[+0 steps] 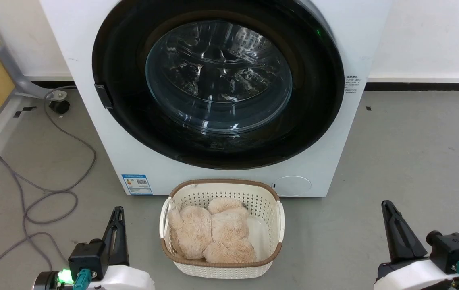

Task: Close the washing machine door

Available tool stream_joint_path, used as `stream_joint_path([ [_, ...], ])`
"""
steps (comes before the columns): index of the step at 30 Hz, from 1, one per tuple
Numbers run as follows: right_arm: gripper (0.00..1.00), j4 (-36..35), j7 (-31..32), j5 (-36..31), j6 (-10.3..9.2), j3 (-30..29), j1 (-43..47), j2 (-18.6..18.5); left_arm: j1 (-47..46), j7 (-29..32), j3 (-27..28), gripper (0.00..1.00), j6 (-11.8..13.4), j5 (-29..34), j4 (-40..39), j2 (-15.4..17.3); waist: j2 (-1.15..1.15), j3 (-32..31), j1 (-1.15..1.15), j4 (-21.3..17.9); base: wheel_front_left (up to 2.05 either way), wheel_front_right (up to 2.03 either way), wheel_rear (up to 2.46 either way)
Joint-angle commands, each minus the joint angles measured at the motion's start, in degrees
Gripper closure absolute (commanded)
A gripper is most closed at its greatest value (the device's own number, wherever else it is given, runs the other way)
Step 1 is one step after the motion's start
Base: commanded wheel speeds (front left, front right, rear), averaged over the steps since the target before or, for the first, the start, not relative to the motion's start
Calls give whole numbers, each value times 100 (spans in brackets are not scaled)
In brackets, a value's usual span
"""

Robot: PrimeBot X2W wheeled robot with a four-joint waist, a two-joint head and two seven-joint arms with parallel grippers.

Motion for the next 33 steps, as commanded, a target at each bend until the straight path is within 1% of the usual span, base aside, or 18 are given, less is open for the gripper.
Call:
stream_joint_path([
  [1,100,-48,38,-24,-2,10,-46,14,-74,37,19,100,-29,51,-40,4,0,3,0,11,0,0,0],
  [33,100,-208,415,-261,-4,95,-81,24,-140,411,43,100,-206,144,-158,6,0,51,0,195,0,0,0],
])
